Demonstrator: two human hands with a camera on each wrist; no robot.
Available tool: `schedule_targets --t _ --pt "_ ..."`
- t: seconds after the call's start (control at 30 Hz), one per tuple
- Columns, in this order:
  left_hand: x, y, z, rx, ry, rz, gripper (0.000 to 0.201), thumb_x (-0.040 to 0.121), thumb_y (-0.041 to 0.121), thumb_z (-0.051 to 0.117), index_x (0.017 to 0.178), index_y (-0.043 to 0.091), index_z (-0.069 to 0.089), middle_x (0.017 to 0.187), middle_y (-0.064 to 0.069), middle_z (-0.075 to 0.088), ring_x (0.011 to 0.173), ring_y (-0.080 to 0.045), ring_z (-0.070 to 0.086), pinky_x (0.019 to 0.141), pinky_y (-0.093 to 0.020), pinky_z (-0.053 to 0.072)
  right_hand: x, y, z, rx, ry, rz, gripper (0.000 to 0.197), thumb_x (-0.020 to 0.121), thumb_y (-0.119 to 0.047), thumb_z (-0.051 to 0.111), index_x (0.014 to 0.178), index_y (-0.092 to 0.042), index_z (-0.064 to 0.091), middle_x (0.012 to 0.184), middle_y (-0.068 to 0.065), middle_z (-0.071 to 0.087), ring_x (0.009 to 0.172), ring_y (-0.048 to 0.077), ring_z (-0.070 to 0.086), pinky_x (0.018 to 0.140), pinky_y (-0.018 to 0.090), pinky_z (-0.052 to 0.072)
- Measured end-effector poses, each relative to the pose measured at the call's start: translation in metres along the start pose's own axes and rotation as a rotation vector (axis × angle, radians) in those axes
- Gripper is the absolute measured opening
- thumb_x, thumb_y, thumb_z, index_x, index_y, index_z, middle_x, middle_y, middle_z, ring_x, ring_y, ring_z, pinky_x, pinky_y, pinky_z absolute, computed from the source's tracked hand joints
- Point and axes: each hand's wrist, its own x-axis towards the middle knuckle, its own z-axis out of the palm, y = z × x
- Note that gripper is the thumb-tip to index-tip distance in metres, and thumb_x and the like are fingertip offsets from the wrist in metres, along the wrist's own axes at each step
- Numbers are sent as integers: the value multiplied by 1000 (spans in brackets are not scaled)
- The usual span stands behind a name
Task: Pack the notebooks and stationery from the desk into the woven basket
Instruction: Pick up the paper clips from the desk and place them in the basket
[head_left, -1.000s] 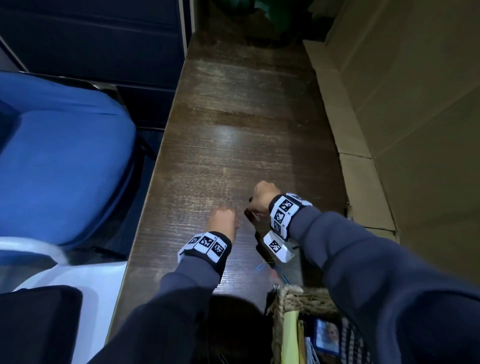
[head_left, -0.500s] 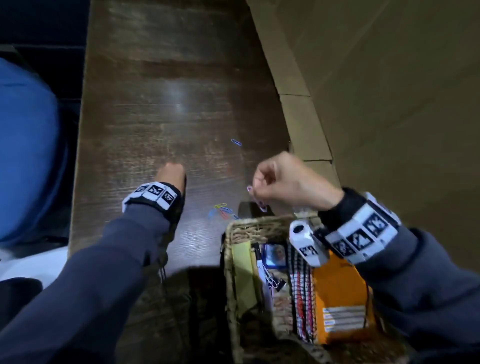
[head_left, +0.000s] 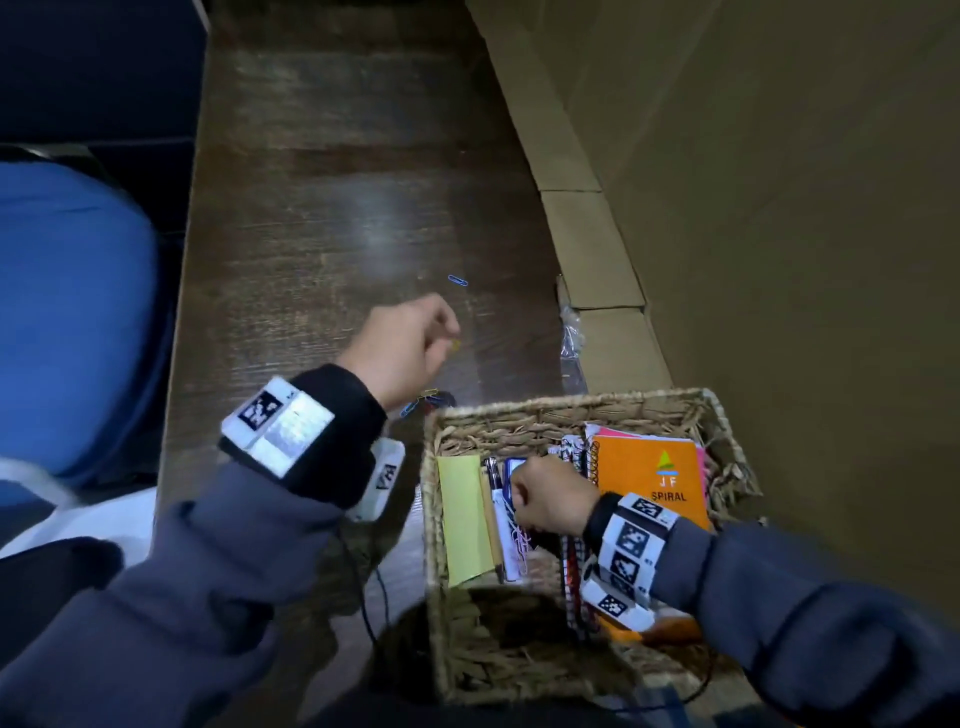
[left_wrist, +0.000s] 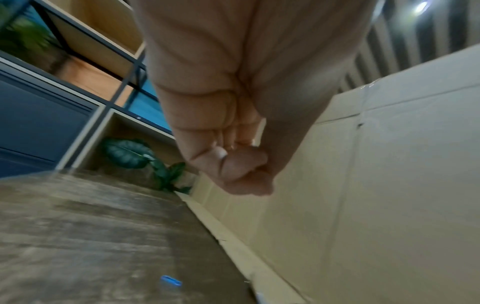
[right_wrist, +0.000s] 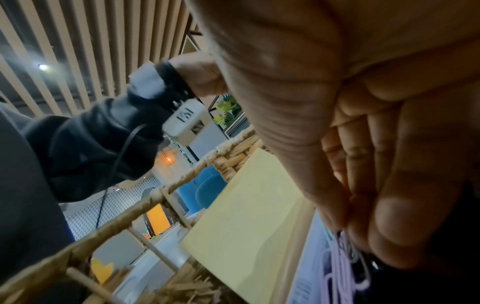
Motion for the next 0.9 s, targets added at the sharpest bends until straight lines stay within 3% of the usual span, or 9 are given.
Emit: schedule_targets --t 0.13,0.2,0.27,0.33,0.43,0.53,0.63,0.77,0.9 --pt "-34 34 37 25 -214 76 14 86 6 54 91 16 63 83 1 65 77 -16 58 71 -20 42 -6 1 -8 12 38 -11 12 79 -17 66 72 -13 57 73 8 59 70 22 55 53 26 39" --pt "-42 41 64 89 -322 63 17 85 6 53 88 19 63 92 -3 71 84 -19 62 75 -23 46 -11 5 -19 48 130 -22 12 77 -22 66 70 -14 60 79 11 68 76 26 61 59 30 45" --pt "-48 46 90 187 -434 37 21 86 4 51 84 22 62 100 -6 71 92 -23 63 82 -28 48 -14 12 -31 73 218 -13 16 77 -19 62 62 -15 56 81 15 70 75 28 61 60 29 42" --pt "-51 52 110 319 -507 10 21 90 5 49 96 14 67 109 -13 68 104 -29 61 90 -36 48 -17 19 -39 121 274 28 18 77 -17 60 60 -11 56 75 18 68 68 27 56 59 29 39" --pt "-56 59 131 462 -571 -64 26 94 5 48 114 -2 62 122 -19 62 114 -32 58 92 -36 48 -18 28 -43 201 310 39 15 76 -15 63 68 -2 64 76 20 71 74 32 66 65 35 53" --pt "-56 62 143 512 -622 -108 31 95 4 45 124 -3 53 133 -20 52 121 -32 54 97 -35 47 -23 29 -42 243 301 19 17 77 -15 65 71 0 65 76 19 73 74 31 70 70 40 59" --pt "-53 67 144 505 -610 -138 34 94 8 49 127 -1 52 135 -17 52 123 -30 53 98 -35 47 -26 30 -41 213 299 -1 21 80 -16 64 69 2 66 78 21 72 70 30 67 64 32 52" --pt "-55 62 121 388 -476 -151 25 92 14 53 113 3 62 120 -15 64 112 -29 60 90 -35 50 -30 30 -44 210 287 -36 20 81 -16 61 62 -12 59 65 8 62 65 18 57 58 24 40" --pt "-72 31 72 80 -151 -130 17 88 16 58 101 13 69 102 -5 72 96 -20 64 84 -25 45 -38 24 -59 319 284 -78 17 85 -14 61 73 -3 65 75 8 71 67 16 63 67 30 55"
